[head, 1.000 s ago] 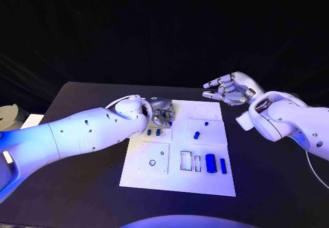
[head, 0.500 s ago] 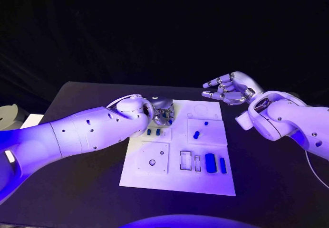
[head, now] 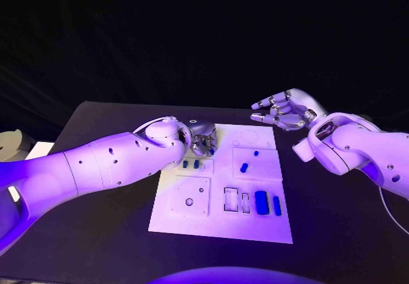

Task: Assemble the parts on the task board

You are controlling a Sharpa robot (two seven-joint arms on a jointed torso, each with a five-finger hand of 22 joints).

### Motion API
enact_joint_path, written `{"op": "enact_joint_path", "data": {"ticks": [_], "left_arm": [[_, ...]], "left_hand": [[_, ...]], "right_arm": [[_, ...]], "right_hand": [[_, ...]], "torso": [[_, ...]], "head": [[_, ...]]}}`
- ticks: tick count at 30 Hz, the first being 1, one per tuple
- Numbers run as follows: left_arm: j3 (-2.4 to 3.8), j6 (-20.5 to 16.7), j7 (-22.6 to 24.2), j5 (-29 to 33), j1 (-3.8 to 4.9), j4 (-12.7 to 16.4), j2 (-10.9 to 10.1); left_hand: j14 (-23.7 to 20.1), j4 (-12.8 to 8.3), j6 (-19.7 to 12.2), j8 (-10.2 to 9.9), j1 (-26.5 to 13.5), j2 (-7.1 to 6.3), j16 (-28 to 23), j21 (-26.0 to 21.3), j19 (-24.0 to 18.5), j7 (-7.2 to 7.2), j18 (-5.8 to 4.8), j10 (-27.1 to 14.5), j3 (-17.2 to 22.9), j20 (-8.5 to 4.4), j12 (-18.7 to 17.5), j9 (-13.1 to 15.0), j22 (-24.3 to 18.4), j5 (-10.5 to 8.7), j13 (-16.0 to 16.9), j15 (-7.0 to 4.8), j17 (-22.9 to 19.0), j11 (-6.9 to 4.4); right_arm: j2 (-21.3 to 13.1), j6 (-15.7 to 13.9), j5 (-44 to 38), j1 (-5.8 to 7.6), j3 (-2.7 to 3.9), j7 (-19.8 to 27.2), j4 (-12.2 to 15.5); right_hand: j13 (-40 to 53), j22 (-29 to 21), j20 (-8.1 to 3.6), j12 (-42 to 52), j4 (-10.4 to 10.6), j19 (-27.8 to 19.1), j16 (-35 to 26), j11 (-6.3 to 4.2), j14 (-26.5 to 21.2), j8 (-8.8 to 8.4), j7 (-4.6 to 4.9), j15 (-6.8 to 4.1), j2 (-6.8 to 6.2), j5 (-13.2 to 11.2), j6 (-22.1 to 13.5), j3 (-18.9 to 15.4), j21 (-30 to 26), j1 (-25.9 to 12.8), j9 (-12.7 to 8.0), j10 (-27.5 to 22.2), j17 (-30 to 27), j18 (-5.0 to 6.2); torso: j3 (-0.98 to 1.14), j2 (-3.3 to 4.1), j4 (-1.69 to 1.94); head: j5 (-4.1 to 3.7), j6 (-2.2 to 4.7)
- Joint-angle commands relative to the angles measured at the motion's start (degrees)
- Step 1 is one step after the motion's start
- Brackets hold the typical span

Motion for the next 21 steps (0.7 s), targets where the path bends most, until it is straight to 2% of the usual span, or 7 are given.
{"op": "enact_joint_path", "data": {"ticks": [1, 6, 12, 16, 21], "left_arm": [[-0.20, 0.23, 0.09, 0.56, -0.60, 0.65, -0.40], [0.18, -1.62, 0.00, 1.87, -0.63, 2.73, -1.68], [1.34, -4.57, 0.22, 4.97, -0.62, 5.77, -4.11], [1.94, -4.87, -0.31, 6.22, -0.59, 7.83, -6.08], [2.22, -4.23, -1.18, 6.94, -0.57, 9.34, -8.12]], "left_hand": [[2.17, -0.18, 0.46, -0.24, -0.76, 0.01, 0.34, 0.23, 1.26, 0.06, -0.92, 0.59, 0.55, -0.30, -0.47, -0.05, 0.07, -0.31, 0.12, -0.14, -0.08, 0.00], [2.17, -0.56, 0.86, -0.36, -1.56, -0.19, 0.48, -0.12, 1.18, 0.17, -0.82, 1.05, 1.01, -0.26, -0.88, -0.12, -0.14, -0.30, 0.19, -0.12, -0.20, 0.04], [2.16, -0.70, 0.89, -0.61, -2.37, -0.46, 0.58, -0.08, 1.20, 0.27, -0.82, 1.09, 1.18, -0.21, -1.35, -0.24, -0.05, -0.32, 0.17, -0.04, -0.29, 0.10], [2.14, -0.77, 0.96, -0.62, -2.49, -0.54, 0.56, 0.02, 1.22, 0.27, -0.84, 1.16, 1.21, -0.20, -1.41, -0.25, 0.04, -0.32, 0.19, -0.03, -0.39, 0.10], [2.14, -0.83, 1.04, -0.66, -2.73, -0.68, 0.59, 0.06, 1.23, 0.27, -0.84, 1.25, 1.21, -0.18, -1.52, -0.27, 0.08, -0.34, 0.20, -0.02, -0.42, 0.11]], "right_arm": [[0.08, 0.79, -0.18, -0.04, 0.00, 0.52, 0.02], [0.11, 0.82, -0.16, -0.05, 0.00, 0.53, -0.08], [0.17, 0.87, -0.12, -0.10, -0.01, 0.53, -0.26], [0.22, 0.92, -0.11, -0.22, -0.02, 0.51, -0.39], [0.26, 0.95, -0.10, -0.38, -0.04, 0.51, -0.48]], "right_hand": [[-0.04, 0.02, -0.37, -0.14, -0.04, 0.10, -0.27, -0.13, 5.17, -0.37, 0.12, -0.29, 0.53, 0.26, 0.23, -0.44, -0.31, -0.08, 0.04, -0.32, 11.39, -0.23], [-0.04, 0.02, -0.37, -0.14, -0.04, 0.10, -0.27, -0.13, 5.17, -0.37, 0.12, -0.29, 0.53, 0.26, 0.23, -0.44, -0.31, -0.08, 0.04, -0.32, 11.39, -0.23], [-0.04, 0.02, -0.37, -0.14, -0.04, 0.10, -0.27, -0.13, 5.17, -0.37, 0.12, -0.29, 0.53, 0.26, 0.23, -0.44, -0.31, -0.08, 0.04, -0.32, 11.39, -0.23], [-0.04, 0.02, -0.37, -0.14, -0.04, 0.10, -0.27, -0.13, 5.17, -0.37, 0.12, -0.29, 0.53, 0.26, 0.23, -0.44, -0.31, -0.08, 0.04, -0.32, 11.39, -0.23], [-0.04, 0.02, -0.37, -0.14, -0.04, 0.10, -0.27, -0.13, 5.17, -0.37, 0.12, -0.29, 0.53, 0.26, 0.23, -0.44, -0.31, -0.08, 0.04, -0.32, 11.39, -0.23]], "torso": [[-0.05, -0.02, 0.03], [-0.08, -0.05, 0.04], [-0.05, -0.07, 0.11], [-0.05, -0.07, 0.19], [-0.08, -0.08, 0.22]], "head": [[-0.06, 0.07], [-0.11, 0.24], [-0.06, 0.45], [0.03, 0.48], [0.18, 0.49]]}}
